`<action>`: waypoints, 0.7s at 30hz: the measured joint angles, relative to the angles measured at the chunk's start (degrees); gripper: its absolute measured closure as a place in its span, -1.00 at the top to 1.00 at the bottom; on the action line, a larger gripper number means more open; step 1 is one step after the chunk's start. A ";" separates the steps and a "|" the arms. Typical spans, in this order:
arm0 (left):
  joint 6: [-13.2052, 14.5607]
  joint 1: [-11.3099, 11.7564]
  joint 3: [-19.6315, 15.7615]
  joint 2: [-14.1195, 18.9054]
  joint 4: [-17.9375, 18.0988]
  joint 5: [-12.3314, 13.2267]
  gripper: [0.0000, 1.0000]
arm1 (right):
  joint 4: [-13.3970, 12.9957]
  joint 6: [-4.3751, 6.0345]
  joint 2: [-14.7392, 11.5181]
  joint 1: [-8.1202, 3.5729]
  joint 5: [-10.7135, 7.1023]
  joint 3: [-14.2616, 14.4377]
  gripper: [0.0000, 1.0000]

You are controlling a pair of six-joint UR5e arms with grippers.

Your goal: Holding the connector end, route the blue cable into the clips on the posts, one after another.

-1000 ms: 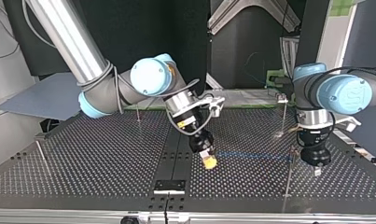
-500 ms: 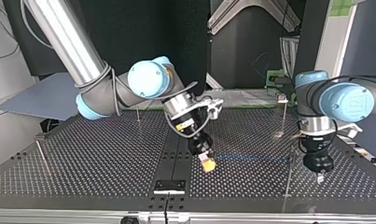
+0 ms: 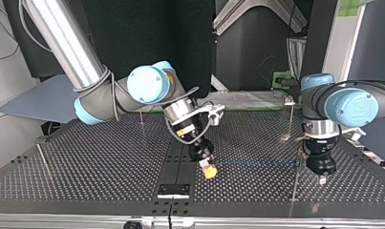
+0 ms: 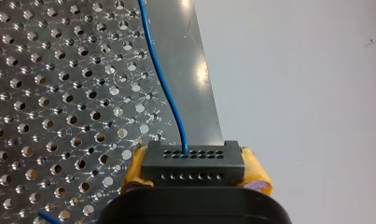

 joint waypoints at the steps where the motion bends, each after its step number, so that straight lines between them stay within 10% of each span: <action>1: 0.17 -0.01 0.00 -0.01 -0.20 -0.17 -0.65 | 0.02 0.00 0.01 0.00 -0.03 -0.01 -1.00; 11: 1.36 0.03 -0.02 -0.03 -1.76 -1.24 1.00 | 0.22 -0.01 0.11 0.12 -0.09 -0.01 -1.00; 21: 0.23 0.06 -0.03 0.12 -5.64 -1.98 1.00 | 0.43 -0.14 0.16 0.16 -0.10 -0.01 -1.00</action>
